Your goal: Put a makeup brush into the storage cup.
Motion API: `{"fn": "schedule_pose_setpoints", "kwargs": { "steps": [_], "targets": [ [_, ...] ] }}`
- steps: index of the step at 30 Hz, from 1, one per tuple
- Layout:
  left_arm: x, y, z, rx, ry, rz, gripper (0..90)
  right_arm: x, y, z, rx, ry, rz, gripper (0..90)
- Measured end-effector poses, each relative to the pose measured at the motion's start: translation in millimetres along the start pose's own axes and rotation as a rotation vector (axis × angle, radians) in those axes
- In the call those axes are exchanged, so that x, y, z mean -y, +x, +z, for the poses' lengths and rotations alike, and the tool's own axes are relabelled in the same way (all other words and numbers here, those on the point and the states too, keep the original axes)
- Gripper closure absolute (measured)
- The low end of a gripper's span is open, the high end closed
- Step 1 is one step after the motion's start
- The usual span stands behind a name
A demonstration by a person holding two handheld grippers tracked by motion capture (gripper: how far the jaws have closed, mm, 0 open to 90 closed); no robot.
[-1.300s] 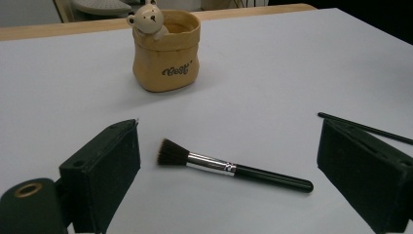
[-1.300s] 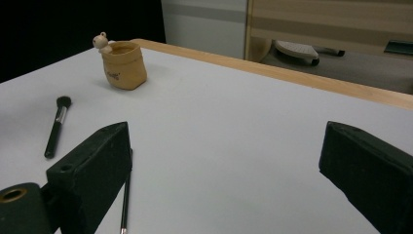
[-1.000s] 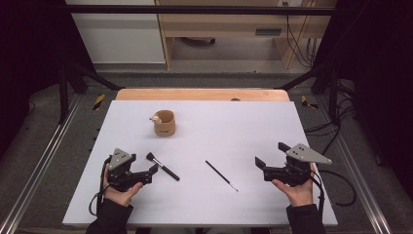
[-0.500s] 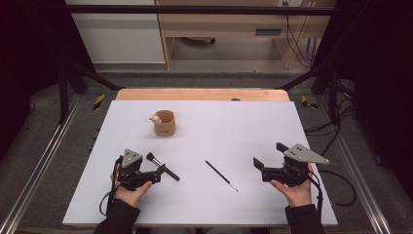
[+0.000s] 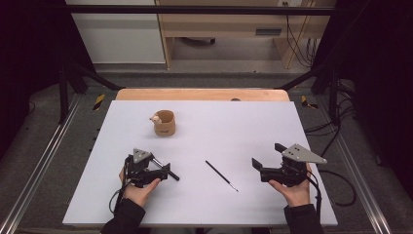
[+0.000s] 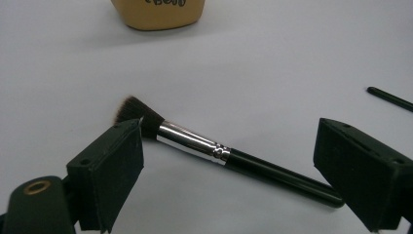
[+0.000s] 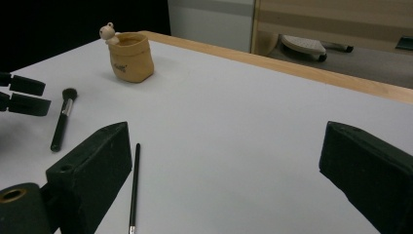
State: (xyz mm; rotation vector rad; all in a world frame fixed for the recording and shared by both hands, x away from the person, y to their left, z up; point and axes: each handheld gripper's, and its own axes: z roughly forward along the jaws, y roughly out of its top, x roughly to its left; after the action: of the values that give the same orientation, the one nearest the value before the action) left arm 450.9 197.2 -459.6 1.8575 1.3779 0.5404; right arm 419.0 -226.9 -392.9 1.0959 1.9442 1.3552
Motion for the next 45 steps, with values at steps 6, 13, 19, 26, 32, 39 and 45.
{"fn": "schedule_pose_setpoints", "kwargs": {
  "steps": [6,13,19,26,32,39,45],
  "targets": [
    [0.6,-4.3,7.4,-0.025,0.025,-0.004,12.3,0.0,-0.1,-0.3,0.000,-0.001,0.001,5.4],
    [2.8,-8.1,14.9,-0.044,0.054,-0.014,15.1,-0.2,-0.5,-0.8,0.001,-0.002,0.002,5.4],
    [3.9,-9.6,18.7,-0.058,0.073,-0.029,18.4,-0.1,-0.3,-0.5,0.001,-0.002,0.003,5.4],
    [5.5,-11.7,23.0,-0.072,0.095,-0.030,21.8,-0.3,-0.6,-1.1,0.003,-0.003,0.006,5.4],
    [6.1,-13.6,23.8,-0.094,0.098,-0.024,24.1,-0.5,-1.1,-1.5,0.003,-0.003,0.006,5.4],
    [6.0,-13.9,22.0,-0.126,0.109,-0.009,34.0,-0.4,-1.4,-2.0,0.007,-0.002,0.009,5.5],
    [6.1,-13.3,20.1,-0.131,0.117,-0.003,40.2,-0.1,-1.9,-2.0,0.008,0.001,0.009,5.5]
  ]
}}
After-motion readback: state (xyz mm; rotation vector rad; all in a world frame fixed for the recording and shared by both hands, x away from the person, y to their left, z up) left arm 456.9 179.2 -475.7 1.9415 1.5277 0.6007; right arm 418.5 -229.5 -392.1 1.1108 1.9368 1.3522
